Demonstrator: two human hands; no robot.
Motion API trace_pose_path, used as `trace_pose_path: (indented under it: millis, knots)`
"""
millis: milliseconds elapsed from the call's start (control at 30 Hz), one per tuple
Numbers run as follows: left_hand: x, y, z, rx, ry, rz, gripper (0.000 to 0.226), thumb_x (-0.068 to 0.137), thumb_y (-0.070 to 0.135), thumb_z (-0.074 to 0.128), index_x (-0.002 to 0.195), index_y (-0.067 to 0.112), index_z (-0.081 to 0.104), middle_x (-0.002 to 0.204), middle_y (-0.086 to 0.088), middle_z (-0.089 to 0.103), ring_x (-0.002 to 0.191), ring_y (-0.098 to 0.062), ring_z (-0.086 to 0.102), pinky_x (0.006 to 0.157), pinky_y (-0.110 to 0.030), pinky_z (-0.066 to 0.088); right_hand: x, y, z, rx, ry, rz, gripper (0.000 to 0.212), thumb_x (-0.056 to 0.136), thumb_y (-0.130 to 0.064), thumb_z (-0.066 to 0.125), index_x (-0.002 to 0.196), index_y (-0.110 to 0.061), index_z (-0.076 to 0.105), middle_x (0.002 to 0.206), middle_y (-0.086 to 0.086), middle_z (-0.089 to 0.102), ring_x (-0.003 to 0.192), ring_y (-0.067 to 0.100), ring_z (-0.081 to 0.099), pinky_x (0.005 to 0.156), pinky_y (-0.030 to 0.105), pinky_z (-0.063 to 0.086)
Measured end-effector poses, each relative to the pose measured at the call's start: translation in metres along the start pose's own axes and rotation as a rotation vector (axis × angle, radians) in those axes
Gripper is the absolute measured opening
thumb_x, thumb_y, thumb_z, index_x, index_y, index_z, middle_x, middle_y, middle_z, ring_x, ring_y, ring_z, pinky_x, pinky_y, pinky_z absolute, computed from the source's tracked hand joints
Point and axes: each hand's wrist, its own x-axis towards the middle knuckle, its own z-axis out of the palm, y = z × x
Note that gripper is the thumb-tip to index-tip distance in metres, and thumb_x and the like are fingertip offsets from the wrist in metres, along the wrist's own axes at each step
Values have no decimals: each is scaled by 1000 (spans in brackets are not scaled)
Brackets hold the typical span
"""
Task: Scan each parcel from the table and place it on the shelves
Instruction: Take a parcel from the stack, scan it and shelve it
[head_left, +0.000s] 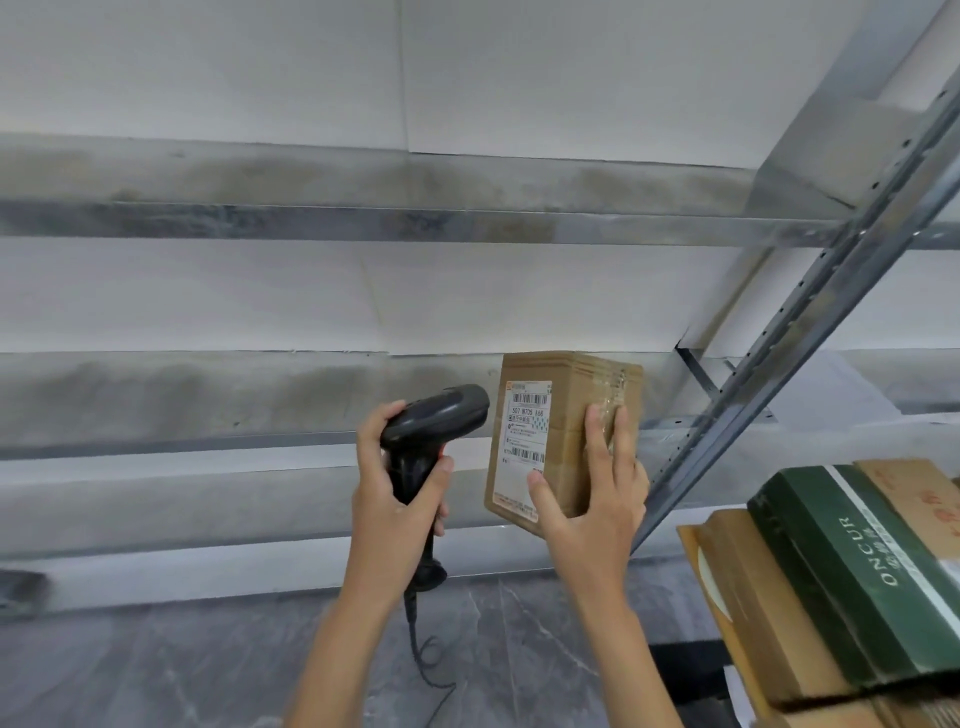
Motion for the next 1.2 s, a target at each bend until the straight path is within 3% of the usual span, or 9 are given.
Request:
trace_pose_path:
  millis: [133,300,567,667,1200]
  knots:
    - [-5,3,-5,36,-6,3,67,94,8,69,131,56,40,100,-5,65,58,-16,61,53,-25,53,-6,-2,4,7,1,-5,89,79,-41,68,156,-36,22,166,-14,12,139,30,31,110,46,21]
    - [-11,4,-11,77,-27,18,67,94,7,69,130,57,40,100,-4,65,56,-18,60,53,-25,53,-11,-6,5,11,2,3,89,79,-41,67,155,-36,21,166,-12,12,142,33,29,112,51,22]
    - [-15,6,-17,98,-37,36,69,93,8,70,128,60,41,94,4,67,54,-15,60,53,-23,52,-15,-12,8,13,8,-16,87,79,-41,67,155,-37,23,166,-12,14,142,32,30,110,44,17]
    - [-15,9,-19,114,-27,52,69,93,9,70,127,61,40,96,-1,66,53,-12,59,53,-21,51,-16,-14,9,20,5,-15,86,79,-41,67,154,-38,24,166,-12,14,143,31,28,111,43,15]
    - [-17,10,-28,111,4,52,68,94,6,69,122,62,41,92,-7,65,52,-12,56,54,-22,51,-17,-16,16,10,-11,-39,87,79,-40,67,155,-35,24,166,-10,14,142,32,28,109,48,22]
